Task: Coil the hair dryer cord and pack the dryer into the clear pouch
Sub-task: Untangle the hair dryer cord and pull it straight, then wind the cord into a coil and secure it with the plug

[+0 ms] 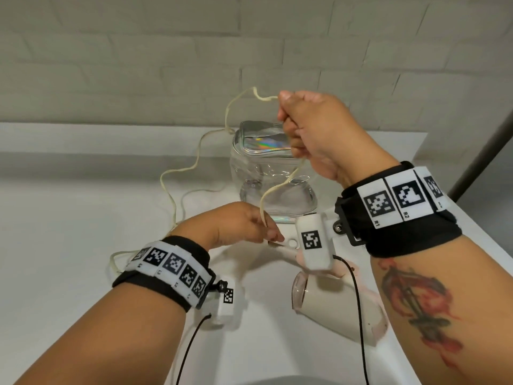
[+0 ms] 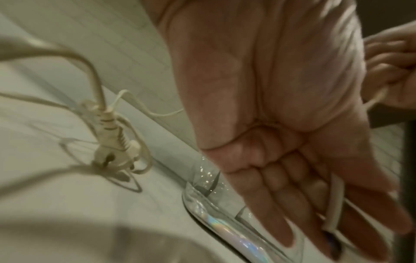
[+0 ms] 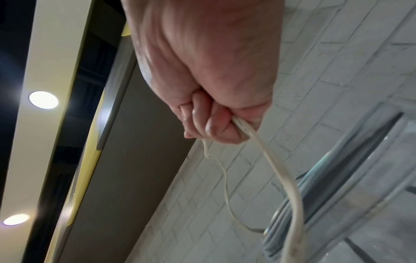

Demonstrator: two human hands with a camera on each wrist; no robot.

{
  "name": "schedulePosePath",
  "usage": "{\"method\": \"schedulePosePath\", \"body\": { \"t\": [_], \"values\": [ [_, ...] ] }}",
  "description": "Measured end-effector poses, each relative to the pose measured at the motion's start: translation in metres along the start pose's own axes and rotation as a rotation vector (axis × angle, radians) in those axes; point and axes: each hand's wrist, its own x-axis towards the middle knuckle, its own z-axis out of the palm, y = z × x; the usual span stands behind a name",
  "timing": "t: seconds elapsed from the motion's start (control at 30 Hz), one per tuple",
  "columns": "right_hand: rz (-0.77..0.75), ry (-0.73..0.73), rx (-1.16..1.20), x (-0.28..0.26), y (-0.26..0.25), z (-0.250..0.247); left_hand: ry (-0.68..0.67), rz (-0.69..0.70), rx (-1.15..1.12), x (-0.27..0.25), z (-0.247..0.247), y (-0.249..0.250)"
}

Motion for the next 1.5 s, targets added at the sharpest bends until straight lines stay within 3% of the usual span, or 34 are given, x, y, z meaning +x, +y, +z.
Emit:
{"method": "schedulePosePath", "body": {
  "t": [0.1,0.2,0.33,0.43,0.53,0.6,0.67,0.73,0.83,0.93,1.03,1.17,1.27,1.5],
  "values": [
    [0.003,0.027,0.023,0.001,0.004,-0.015,0.026,0.026,-0.232,-0.012,-0.006,0.000],
    [0.053,0.014,-0.056,0.000,0.012,-0.026,0.137,0.103,-0.342,-0.021,-0.010,0.009],
    [0.159,-0.105,-0.250,-0.009,0.025,-0.028,0.232,0.238,-0.523,-0.030,-0.014,0.037],
    [0.262,-0.213,-0.435,-0.018,0.035,-0.027,0.232,0.256,-0.486,-0.036,-0.013,0.063],
    [0.428,-0.312,-0.739,-0.024,0.043,-0.028,0.231,0.230,-0.267,-0.039,-0.013,0.079],
    [0.329,-0.329,-1.153,-0.026,0.044,-0.034,0.229,0.225,-0.149,-0.042,-0.014,0.084],
    [0.060,-0.160,-1.343,-0.026,0.042,-0.039,0.230,0.232,-0.136,-0.045,-0.016,0.088],
    [-0.193,-0.044,-1.144,-0.026,0.040,-0.041,0.215,0.253,-0.191,-0.047,-0.014,0.091],
    [-0.419,-0.184,-0.990,-0.030,0.027,-0.031,0.185,0.298,-0.246,-0.047,-0.008,0.095],
    [-0.335,-0.370,-0.663,-0.025,0.033,-0.020,0.140,0.363,-0.310,-0.048,-0.004,0.096],
    [-0.284,-0.383,-0.528,-0.021,0.049,-0.011,0.102,0.458,-0.462,-0.049,-0.001,0.095],
    [-0.187,-0.357,-0.804,-0.024,0.064,-0.006,0.123,0.555,-0.655,-0.042,-0.005,0.088],
    [-0.242,-0.420,-1.051,-0.027,0.065,-0.004,0.151,0.560,-0.744,-0.037,-0.007,0.083],
    [-0.275,-0.476,-1.308,-0.040,0.037,-0.005,0.314,0.467,-0.643,-0.027,-0.004,0.085]
  ]
}}
